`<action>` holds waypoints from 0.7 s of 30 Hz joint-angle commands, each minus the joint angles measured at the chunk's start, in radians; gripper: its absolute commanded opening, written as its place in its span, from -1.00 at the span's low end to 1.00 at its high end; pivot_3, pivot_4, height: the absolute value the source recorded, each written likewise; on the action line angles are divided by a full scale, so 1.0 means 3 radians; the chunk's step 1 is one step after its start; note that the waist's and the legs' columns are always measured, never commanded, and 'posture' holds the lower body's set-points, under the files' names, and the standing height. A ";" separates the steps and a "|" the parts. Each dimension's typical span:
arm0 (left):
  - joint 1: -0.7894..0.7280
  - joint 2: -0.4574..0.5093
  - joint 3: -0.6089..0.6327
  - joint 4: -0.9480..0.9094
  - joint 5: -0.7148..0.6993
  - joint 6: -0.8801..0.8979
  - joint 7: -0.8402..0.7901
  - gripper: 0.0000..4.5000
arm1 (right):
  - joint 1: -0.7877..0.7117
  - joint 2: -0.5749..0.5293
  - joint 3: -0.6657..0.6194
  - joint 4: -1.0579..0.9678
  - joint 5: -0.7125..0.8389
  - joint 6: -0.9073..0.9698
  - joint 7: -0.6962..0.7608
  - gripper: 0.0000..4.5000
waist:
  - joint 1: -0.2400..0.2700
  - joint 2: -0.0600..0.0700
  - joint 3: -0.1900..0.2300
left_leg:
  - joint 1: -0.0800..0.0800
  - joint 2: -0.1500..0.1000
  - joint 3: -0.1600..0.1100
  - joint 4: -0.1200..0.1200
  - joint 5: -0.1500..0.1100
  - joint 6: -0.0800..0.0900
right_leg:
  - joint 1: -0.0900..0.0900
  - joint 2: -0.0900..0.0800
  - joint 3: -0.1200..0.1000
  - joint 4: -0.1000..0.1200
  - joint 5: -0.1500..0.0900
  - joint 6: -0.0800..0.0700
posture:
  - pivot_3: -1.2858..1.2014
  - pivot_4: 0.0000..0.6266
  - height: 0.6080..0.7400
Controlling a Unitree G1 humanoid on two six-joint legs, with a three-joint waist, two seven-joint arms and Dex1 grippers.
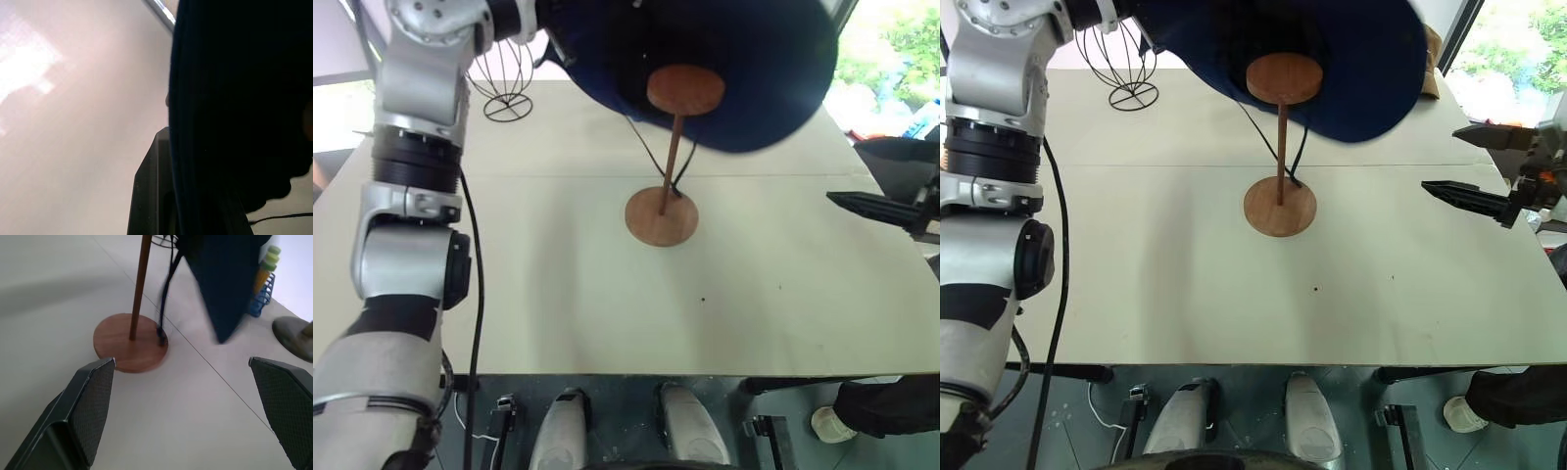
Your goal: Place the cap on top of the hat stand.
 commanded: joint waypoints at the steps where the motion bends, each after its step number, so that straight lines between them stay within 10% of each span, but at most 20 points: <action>1: 0.0048 0.0083 0.0139 -0.0448 -0.0115 0.0043 -0.0042 -0.99 | 0.0043 -0.0056 -0.0188 -0.0060 0.0035 0.0004 -0.0039 1.00 | 0.0001 0.0000 0.0000 | 0.0000 0.0000 0.0000 0.0001 0.0000 0.0000 | 0.0000 0.0000 0.0000 0.0000 0.0000 0.0000 | 0.03 -0.52 1.00; 21: 0.1499 0.0370 0.0269 -0.1865 -0.0039 -0.1098 -0.0012 -0.99 | 0.0271 -0.0430 -0.0576 0.0197 0.0138 0.0278 0.0384 1.00 | 0.0009 0.0004 -0.0001 | 0.0008 0.0000 0.0001 0.0007 0.0000 0.0000 | 0.0012 -0.0002 0.0001 0.0000 0.0001 0.0000 | 0.03 -0.52 1.00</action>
